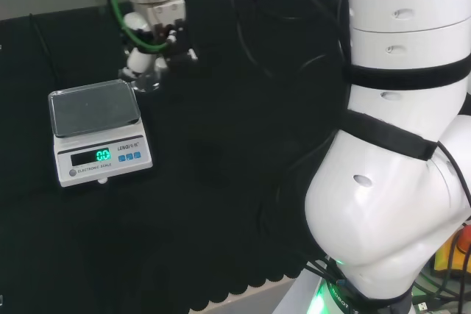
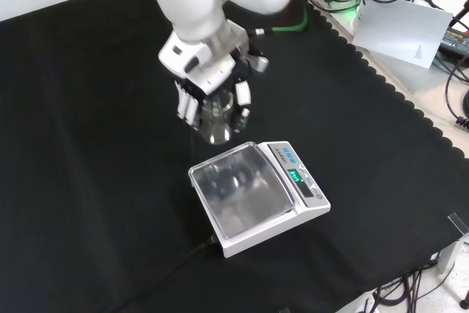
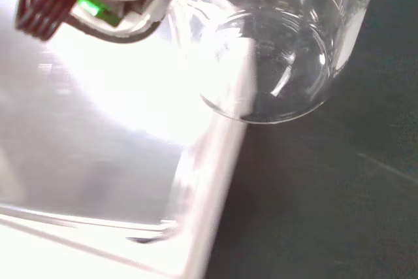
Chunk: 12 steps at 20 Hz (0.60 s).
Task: Put the beaker on the electronic balance.
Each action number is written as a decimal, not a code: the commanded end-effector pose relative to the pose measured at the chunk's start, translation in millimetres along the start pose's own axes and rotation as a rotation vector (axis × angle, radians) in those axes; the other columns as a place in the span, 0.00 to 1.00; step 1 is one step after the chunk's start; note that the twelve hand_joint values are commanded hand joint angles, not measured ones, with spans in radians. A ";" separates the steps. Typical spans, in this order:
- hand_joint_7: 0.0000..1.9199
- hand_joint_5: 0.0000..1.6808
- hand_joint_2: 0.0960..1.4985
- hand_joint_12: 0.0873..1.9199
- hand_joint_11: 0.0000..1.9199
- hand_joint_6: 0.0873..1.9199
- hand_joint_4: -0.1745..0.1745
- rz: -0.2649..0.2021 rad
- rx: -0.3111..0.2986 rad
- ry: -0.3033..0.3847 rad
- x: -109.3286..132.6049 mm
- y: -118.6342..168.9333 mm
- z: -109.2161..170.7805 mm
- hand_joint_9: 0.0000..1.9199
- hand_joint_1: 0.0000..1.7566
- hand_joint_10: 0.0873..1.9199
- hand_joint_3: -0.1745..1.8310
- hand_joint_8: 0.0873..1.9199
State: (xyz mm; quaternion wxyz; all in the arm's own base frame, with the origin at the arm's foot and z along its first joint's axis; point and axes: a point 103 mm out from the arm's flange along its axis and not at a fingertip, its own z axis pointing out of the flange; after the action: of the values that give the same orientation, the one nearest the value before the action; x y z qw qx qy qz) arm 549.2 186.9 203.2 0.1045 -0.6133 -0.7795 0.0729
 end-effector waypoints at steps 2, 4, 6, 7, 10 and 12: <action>0.50 0.59 0.43 0.42 0.74 0.63 0.58 -0.094 0.031 -0.014 65.5 6.4 13.4 0.65 0.70 0.58 0.54 0.70; 0.50 0.59 0.43 0.42 0.74 0.63 0.58 -0.106 0.035 -0.023 73.8 9.9 15.8 0.65 0.70 0.58 0.54 0.70; 0.50 0.59 0.43 0.42 0.74 0.63 0.58 -0.111 0.041 -0.028 78.3 14.2 18.6 0.65 0.70 0.58 0.54 0.70; 0.50 0.59 0.43 0.42 0.74 0.63 0.58 -0.112 0.045 -0.031 80.3 16.7 19.9 0.65 0.70 0.58 0.54 0.70; 0.50 0.59 0.43 0.42 0.74 0.63 0.58 -0.120 0.059 -0.036 85.2 22.6 24.9 0.65 0.70 0.58 0.54 0.70; 0.50 0.59 0.43 0.42 0.74 0.63 0.58 -0.124 0.071 -0.051 87.5 26.1 29.4 0.65 0.70 0.58 0.54 0.70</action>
State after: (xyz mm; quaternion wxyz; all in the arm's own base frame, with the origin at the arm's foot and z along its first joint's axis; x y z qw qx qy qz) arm 545.2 265.8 186.8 0.1107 -0.5670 -0.8113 0.0900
